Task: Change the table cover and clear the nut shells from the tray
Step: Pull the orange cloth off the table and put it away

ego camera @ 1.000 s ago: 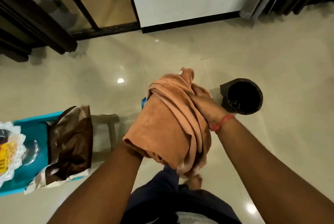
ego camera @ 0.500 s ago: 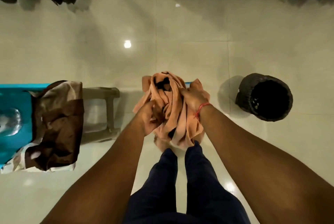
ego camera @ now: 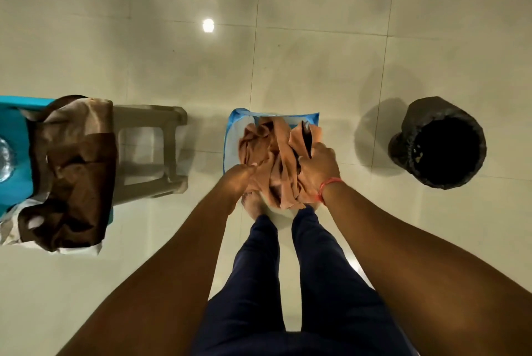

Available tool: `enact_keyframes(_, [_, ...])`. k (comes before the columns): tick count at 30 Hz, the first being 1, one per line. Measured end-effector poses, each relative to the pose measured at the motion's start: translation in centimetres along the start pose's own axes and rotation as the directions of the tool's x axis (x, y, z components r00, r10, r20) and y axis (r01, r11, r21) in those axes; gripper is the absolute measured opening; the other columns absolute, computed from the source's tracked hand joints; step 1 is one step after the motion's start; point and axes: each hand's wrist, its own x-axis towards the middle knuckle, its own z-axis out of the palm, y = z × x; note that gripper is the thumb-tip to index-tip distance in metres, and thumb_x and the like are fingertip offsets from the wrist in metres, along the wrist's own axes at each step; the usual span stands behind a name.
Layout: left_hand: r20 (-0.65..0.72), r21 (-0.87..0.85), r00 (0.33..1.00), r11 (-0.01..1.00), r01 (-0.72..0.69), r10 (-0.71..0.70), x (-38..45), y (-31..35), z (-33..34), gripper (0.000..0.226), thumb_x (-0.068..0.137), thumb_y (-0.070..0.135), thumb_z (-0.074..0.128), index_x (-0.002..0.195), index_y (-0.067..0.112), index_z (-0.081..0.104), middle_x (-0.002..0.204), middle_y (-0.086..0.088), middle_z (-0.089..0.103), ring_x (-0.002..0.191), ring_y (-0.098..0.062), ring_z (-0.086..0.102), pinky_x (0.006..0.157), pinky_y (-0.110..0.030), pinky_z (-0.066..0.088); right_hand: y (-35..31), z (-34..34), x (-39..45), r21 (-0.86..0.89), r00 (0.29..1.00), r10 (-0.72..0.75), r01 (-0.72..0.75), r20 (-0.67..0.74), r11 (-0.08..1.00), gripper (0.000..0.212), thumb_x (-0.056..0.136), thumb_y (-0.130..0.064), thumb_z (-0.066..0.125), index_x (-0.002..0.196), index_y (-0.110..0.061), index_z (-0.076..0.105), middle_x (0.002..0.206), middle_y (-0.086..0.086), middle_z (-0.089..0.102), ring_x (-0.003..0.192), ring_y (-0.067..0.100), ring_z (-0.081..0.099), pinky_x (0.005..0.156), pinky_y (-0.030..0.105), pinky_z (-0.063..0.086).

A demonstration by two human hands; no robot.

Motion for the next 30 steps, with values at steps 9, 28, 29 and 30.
enact_keyframes(9, [-0.087,0.22,0.993,0.971,0.095,-0.078,3.7,-2.0,2.1,0.05,0.103,0.032,0.047,0.143,0.003,0.041,0.142,-0.019,0.049,0.128,-0.033,0.05,0.109,-0.038,0.04,7.6,0.4,2.1,0.033,0.916,0.256,-0.279,0.31,0.96,0.073,0.076,-0.015,0.08,0.137,-0.014,0.04,0.133,0.01,0.055,0.117,0.033,0.056,0.096,0.041,0.05])
enact_keyframes(28, [-0.021,-0.239,0.998,0.969,-0.07,0.067,3.8,-5.5,3.0,0.037,0.099,0.038,0.048,0.133,0.024,0.049,0.126,-0.004,0.063,0.116,-0.022,0.059,0.1,-0.04,0.043,-4.6,-1.0,2.2,0.44,0.933,0.027,-0.195,0.36,0.877,0.025,0.101,-0.031,0.051,0.112,-0.012,0.063,0.107,0.007,0.067,0.1,0.023,0.063,0.086,0.039,0.055])
enact_keyframes(29, [-0.018,-0.22,0.998,0.973,-0.067,0.065,3.9,-5.5,2.9,0.036,0.099,0.037,0.048,0.132,0.022,0.051,0.127,-0.004,0.062,0.118,-0.024,0.058,0.102,-0.041,0.042,-4.2,-0.6,2.3,0.271,0.959,0.013,-0.093,0.283,0.958,0.022,0.099,-0.033,0.052,0.106,-0.015,0.063,0.109,0.008,0.067,0.102,0.024,0.062,0.09,0.04,0.053])
enact_keyframes(30, [-0.016,-0.2,0.998,0.978,-0.061,0.059,4.1,-5.5,2.8,0.036,0.099,0.035,0.047,0.132,0.021,0.051,0.13,-0.005,0.061,0.12,-0.025,0.056,0.106,-0.044,0.041,-3.4,-0.1,2.3,0.146,0.969,-0.002,-0.036,0.248,0.989,0.021,0.098,-0.032,0.052,0.106,-0.016,0.062,0.113,0.01,0.066,0.105,0.026,0.062,0.095,0.042,0.052])
